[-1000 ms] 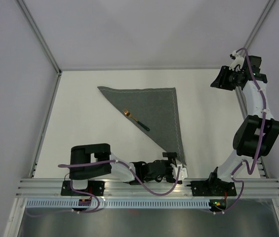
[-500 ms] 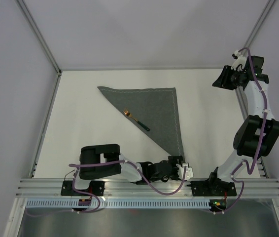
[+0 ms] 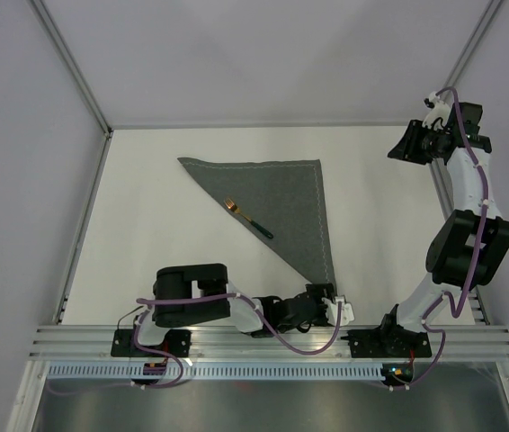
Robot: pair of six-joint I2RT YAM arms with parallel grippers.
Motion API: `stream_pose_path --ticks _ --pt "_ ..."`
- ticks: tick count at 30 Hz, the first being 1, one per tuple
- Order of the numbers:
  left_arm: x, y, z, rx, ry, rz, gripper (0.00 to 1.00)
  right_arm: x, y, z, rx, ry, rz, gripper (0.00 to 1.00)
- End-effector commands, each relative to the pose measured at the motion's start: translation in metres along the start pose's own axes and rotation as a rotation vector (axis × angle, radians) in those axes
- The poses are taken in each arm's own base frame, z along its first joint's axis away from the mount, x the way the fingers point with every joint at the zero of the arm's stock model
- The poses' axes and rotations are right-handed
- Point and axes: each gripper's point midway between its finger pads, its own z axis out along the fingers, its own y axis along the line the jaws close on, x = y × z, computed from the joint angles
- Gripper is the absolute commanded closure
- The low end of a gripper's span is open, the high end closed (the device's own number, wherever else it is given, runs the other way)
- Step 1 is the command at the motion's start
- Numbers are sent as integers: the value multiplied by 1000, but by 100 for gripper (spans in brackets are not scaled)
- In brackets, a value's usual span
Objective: Fold the napkin, place the utensils inside, and roll it up
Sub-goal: Fold the napkin
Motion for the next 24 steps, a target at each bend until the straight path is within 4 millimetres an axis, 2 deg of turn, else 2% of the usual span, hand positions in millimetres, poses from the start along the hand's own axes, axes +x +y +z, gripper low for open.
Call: stream_pose_path --ticks 1,6,17,18,19,20,24 --pt "-17 8 10 -58 -55 -36 34 -4 4 -7 -15 -24 -7 60" --pt "-17 5 12 -46 -50 -25 41 -3 2 -7 -13 -21 -4 61" --pt "-12 10 11 -65 -40 -29 66 -1 1 -5 -14 -16 1 62" --pt "-13 12 11 -69 -43 -34 69 0 1 -5 -14 -15 0 61" --pt "-14 14 11 -76 -44 -40 80 0 1 -5 -14 -15 2 61" --pt "-15 16 11 -79 -46 -50 84 1 0 -4 -13 -12 2 61" --pt "-18 29 12 -103 -55 -91 94 -1 1 -5 -13 -15 2 61"
